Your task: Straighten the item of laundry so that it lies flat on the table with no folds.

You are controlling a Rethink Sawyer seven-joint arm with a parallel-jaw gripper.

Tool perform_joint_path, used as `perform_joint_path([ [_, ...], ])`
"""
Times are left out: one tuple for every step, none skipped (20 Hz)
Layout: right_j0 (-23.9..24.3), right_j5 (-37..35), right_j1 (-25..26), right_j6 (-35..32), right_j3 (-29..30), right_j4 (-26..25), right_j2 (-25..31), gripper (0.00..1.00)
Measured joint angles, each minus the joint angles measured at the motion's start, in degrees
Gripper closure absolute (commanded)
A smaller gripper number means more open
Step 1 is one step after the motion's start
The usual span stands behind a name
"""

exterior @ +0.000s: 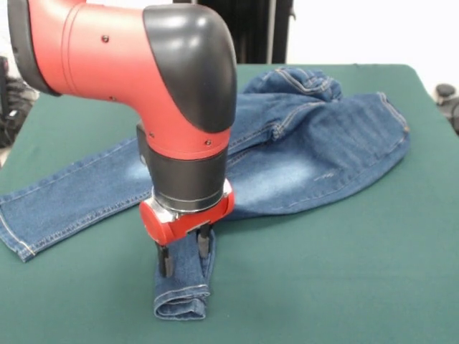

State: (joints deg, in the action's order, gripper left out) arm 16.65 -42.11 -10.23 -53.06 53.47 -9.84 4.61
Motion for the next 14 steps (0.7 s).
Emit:
perform_joint_path([
  [-0.6,0.0,0.0,0.0,0.0,0.0,-1.0,0.00],
  [-0.8,0.0,0.0,0.0,0.0,0.0,-1.5,0.00],
  [-1.1,0.0,-0.1,0.0,0.0,0.0,-2.0,0.00],
  [-1.7,0.0,-0.2,0.0,0.0,-0.1,-3.0,0.00],
  [-2.0,0.0,-0.2,0.0,0.0,-0.1,-3.5,0.00],
  [-2.2,0.0,-0.2,0.0,0.0,-0.1,-3.9,0.00],
  [-2.3,0.0,-0.3,0.0,0.0,-0.1,-4.3,0.00],
  [-2.5,0.0,-0.3,0.0,-0.1,-0.1,-4.8,0.00],
  [-2.8,0.0,-0.3,0.0,-0.1,-0.1,-5.4,0.00],
  [-3.1,0.0,-0.3,0.0,-0.3,-0.1,-6.1,0.00],
  [-3.4,0.0,-0.3,0.0,-0.4,-0.1,-6.8,0.00],
  [-3.7,0.0,-0.3,0.0,-0.7,-0.1,-7.5,0.00],
  [-3.8,0.0,-0.3,0.0,-0.8,-0.1,-7.9,0.00],
  [-3.9,0.0,-0.3,0.0,-0.9,-0.1,-8.4,0.00],
])
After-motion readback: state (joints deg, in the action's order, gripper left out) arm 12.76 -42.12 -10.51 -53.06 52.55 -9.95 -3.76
